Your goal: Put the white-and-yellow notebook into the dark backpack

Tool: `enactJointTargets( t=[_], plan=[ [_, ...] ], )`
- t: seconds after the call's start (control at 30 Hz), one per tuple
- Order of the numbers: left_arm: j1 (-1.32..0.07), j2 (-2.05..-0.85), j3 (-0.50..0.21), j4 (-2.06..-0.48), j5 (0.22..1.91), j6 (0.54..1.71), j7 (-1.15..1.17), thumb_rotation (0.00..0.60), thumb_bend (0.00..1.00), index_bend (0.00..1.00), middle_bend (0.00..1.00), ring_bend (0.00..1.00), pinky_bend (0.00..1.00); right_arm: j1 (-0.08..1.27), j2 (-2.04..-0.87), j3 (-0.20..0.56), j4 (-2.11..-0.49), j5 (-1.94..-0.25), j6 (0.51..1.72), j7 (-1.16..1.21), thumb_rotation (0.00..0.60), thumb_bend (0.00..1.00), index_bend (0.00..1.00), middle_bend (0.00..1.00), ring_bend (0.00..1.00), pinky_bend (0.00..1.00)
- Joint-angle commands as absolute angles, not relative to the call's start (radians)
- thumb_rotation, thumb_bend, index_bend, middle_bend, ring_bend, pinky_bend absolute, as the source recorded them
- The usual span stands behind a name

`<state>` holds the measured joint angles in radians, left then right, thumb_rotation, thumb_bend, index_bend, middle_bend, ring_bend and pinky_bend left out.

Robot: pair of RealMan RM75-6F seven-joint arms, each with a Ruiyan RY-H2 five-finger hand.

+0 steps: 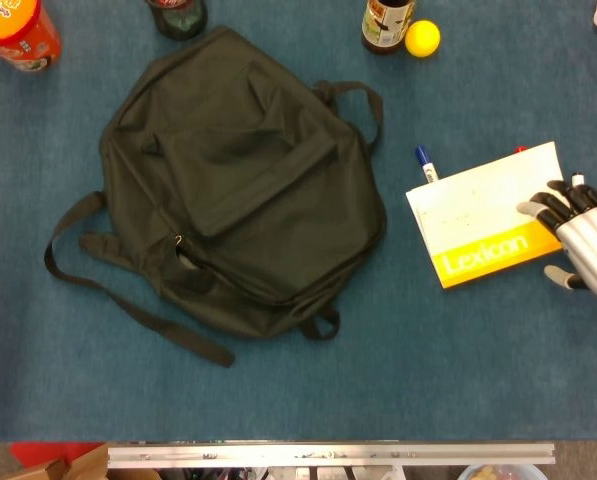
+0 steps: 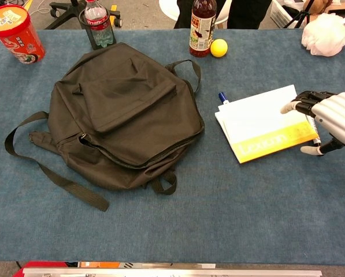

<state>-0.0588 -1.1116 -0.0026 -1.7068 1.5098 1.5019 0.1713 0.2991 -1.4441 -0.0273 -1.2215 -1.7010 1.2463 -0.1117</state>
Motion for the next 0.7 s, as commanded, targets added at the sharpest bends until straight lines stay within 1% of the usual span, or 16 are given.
enactJointTargets(
  t=[0.03,0.23,0.37,0.7],
  plan=[
    [-0.06,-1.111,-0.002,-1.706,1.513,1.5,0.169,0.6,0.22,0.17,0.19,0.19,0.18,0.302,-1.492,-0.035,-1.149,-1.711,1.261,-0.127,0.6,0.07,0.28,0.29,0.17,0.27],
    [-0.057,-1.114,-0.003,-1.696,1.514,1.504,0.155,0.6,0.21,0.17,0.17,0.19,0.18,0.3,-1.557,-0.041,-1.046,-1.712,1.283,-0.119,0.6,0.07,0.28,0.29,0.17,0.27],
    [-0.055,-1.113,-0.002,-1.691,1.511,1.501,0.147,0.6,0.21,0.17,0.17,0.19,0.18,0.302,-1.581,-0.036,-1.003,-1.704,1.296,-0.111,0.6,0.07,0.28,0.29,0.17,0.25],
    [-0.055,-1.111,-0.001,-1.685,1.508,1.493,0.129,0.6,0.21,0.17,0.17,0.19,0.18,0.318,-1.643,-0.035,-0.876,-1.693,1.301,-0.071,0.6,0.07,0.28,0.29,0.16,0.25]
  ],
)
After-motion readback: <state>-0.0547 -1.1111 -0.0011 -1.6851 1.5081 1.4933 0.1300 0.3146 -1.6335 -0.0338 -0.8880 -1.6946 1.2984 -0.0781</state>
